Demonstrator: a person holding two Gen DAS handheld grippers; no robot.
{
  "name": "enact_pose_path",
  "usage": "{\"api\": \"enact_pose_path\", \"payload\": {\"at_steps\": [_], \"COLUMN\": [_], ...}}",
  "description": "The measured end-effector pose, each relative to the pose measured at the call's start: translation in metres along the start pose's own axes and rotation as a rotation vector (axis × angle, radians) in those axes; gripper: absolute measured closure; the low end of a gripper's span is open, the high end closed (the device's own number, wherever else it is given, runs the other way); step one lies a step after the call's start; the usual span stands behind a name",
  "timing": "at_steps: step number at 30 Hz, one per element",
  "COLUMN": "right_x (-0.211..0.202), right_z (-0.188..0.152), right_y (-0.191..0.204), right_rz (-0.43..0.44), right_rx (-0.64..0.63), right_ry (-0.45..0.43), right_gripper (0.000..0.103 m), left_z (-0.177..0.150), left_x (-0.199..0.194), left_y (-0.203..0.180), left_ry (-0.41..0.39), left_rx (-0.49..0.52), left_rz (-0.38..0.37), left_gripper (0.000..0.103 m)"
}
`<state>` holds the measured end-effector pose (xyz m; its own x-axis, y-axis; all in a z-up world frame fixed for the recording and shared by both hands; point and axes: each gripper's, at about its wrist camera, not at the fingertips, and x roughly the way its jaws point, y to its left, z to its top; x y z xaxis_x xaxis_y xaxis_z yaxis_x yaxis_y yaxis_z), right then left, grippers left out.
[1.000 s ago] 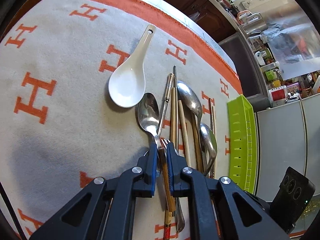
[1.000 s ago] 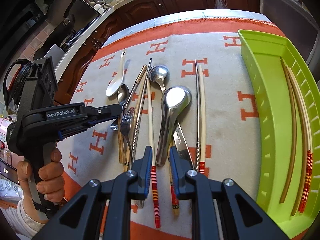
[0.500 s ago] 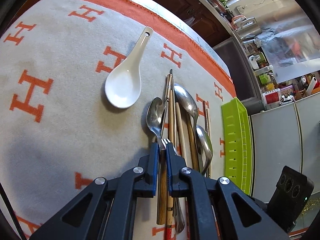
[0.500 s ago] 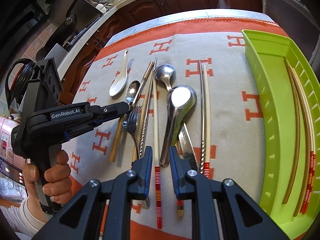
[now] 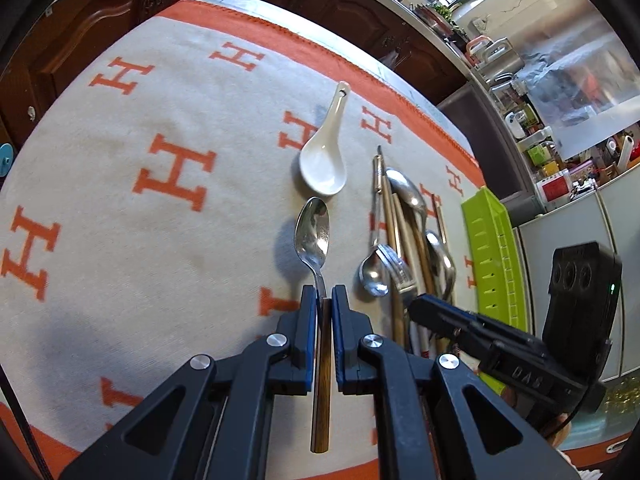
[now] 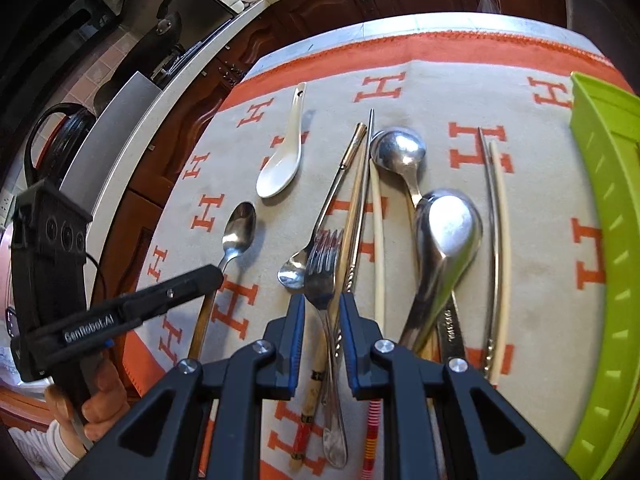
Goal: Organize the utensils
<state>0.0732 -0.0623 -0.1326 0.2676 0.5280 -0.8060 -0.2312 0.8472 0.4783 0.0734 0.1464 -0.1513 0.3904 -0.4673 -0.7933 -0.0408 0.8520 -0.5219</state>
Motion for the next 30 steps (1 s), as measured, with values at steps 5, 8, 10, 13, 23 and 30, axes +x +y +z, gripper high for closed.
{"api": "enact_pose_path", "payload": {"at_steps": [5, 8, 10, 13, 23, 30], "right_x": [0.008, 0.012, 0.013, 0.013, 0.004, -0.028], "right_z": [0.002, 0.001, 0.0, -0.002, -0.01, -0.012], "right_y": [0.003, 0.01, 0.016, 0.021, 0.027, 0.02], "right_rz": [0.005, 0.01, -0.005, -0.012, -0.019, 0.02], "right_rx": [-0.012, -0.042, -0.076, -0.104, -0.137, -0.099], "right_ry": [0.002, 0.003, -0.001, -0.006, -0.038, -0.113], "right_gripper": [0.087, 0.097, 0.098, 0.1, 0.101, 0.101], "left_z": [-0.003, -0.004, -0.006, -0.006, -0.011, -0.011], "left_x": [0.003, 0.007, 0.008, 0.01, 0.015, 0.004], "left_y": [0.007, 0.007, 0.006, 0.004, -0.008, -0.012], "left_ry": [0.007, 0.023, 0.025, 0.036, 0.031, 0.004], "left_rx": [0.006, 0.008, 0.016, 0.027, 0.106, 0.069], "left_rz": [0.027, 0.031, 0.033, 0.036, 0.095, 0.057], "left_gripper": [0.098, 0.098, 0.098, 0.097, 0.098, 0.099]}}
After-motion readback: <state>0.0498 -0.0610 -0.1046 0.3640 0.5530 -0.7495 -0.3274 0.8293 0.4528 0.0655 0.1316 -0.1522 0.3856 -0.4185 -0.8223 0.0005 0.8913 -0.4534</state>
